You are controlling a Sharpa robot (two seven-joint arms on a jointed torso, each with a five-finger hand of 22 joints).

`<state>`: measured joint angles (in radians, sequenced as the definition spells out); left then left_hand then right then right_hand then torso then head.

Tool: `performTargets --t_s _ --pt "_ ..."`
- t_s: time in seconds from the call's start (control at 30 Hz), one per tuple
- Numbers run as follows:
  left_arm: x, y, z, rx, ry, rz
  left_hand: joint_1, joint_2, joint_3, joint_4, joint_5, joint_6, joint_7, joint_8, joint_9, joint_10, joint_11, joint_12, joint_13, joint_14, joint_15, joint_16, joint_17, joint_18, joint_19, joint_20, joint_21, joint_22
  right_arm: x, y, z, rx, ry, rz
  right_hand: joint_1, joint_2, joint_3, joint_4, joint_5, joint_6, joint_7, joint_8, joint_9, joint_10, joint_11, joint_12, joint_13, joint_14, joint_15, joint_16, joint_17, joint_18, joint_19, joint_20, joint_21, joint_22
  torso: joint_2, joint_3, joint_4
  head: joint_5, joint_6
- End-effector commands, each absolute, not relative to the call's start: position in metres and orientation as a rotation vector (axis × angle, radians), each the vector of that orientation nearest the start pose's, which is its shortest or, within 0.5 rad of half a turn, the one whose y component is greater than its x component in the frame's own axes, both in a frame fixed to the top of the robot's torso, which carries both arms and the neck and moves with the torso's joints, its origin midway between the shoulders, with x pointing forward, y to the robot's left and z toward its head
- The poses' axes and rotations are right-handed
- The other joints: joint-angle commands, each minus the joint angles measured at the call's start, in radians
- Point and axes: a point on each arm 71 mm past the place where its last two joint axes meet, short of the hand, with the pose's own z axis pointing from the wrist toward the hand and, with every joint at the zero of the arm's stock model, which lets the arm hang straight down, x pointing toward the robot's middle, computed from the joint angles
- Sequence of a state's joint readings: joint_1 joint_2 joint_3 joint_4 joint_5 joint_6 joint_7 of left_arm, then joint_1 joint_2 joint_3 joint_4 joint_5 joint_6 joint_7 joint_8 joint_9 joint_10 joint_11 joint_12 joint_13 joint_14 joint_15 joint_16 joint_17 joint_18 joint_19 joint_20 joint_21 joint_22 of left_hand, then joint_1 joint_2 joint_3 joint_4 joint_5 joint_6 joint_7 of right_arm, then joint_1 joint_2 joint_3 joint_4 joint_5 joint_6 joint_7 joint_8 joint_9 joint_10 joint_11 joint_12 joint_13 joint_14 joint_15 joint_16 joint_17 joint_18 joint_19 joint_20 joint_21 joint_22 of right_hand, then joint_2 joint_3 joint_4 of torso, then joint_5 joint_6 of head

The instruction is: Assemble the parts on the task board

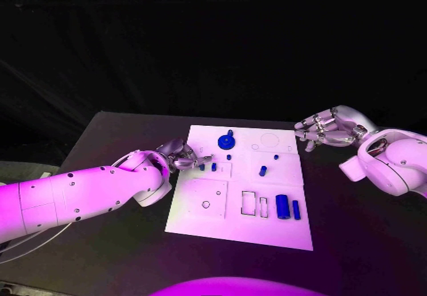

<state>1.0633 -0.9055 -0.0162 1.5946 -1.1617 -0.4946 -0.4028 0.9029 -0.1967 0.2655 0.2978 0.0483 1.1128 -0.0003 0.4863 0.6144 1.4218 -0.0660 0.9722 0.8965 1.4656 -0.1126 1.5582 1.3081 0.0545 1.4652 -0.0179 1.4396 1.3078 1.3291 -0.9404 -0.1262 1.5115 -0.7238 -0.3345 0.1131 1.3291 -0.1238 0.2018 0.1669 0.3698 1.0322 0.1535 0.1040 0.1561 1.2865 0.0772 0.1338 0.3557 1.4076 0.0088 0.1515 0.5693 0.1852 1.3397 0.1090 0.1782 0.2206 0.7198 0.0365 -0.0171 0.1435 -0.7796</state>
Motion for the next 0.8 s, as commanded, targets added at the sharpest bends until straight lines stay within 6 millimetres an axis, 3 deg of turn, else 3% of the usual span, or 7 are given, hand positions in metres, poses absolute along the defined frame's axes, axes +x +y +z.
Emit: performTargets --t_s 0.03,0.8 --pt "0.4541 0.2351 -0.2388 -0.479 1.814 -0.526 -0.015 0.002 0.013 0.0 0.004 -0.003 -0.003 0.005 0.001 0.003 -0.004 -0.001 0.001 0.102 -0.009 0.005 0.252 -0.012 0.033 -0.003 0.002 0.1 0.4979 -0.2556 -0.1517 0.435 1.643 1.002 -0.011 0.001 -0.001 0.004 0.006 -0.006 0.0 0.005 0.001 -0.007 -0.003 0.005 0.001 -0.008 0.002 -0.005 0.001 -0.003 0.0 0.005 -0.003 -0.001 0.0 0.0005 -0.0004 0.001 0.0" --pt "0.4551 0.2378 -0.2395 -0.48 1.832 -0.508 -0.011 0.003 0.029 -0.002 0.004 -0.003 -0.004 0.006 0.002 0.003 -0.004 0.0 0.001 0.102 -0.01 0.005 0.252 -0.012 0.033 -0.003 0.002 0.101 0.4979 -0.2557 -0.1518 0.435 1.643 1.001 -0.011 0.001 -0.001 0.004 0.006 -0.006 0.0 0.005 0.001 -0.007 -0.003 0.005 0.001 -0.008 0.002 -0.005 0.001 -0.003 0.0 0.005 -0.003 -0.001 0.001 0.0004 -0.0003 0.001 0.0"
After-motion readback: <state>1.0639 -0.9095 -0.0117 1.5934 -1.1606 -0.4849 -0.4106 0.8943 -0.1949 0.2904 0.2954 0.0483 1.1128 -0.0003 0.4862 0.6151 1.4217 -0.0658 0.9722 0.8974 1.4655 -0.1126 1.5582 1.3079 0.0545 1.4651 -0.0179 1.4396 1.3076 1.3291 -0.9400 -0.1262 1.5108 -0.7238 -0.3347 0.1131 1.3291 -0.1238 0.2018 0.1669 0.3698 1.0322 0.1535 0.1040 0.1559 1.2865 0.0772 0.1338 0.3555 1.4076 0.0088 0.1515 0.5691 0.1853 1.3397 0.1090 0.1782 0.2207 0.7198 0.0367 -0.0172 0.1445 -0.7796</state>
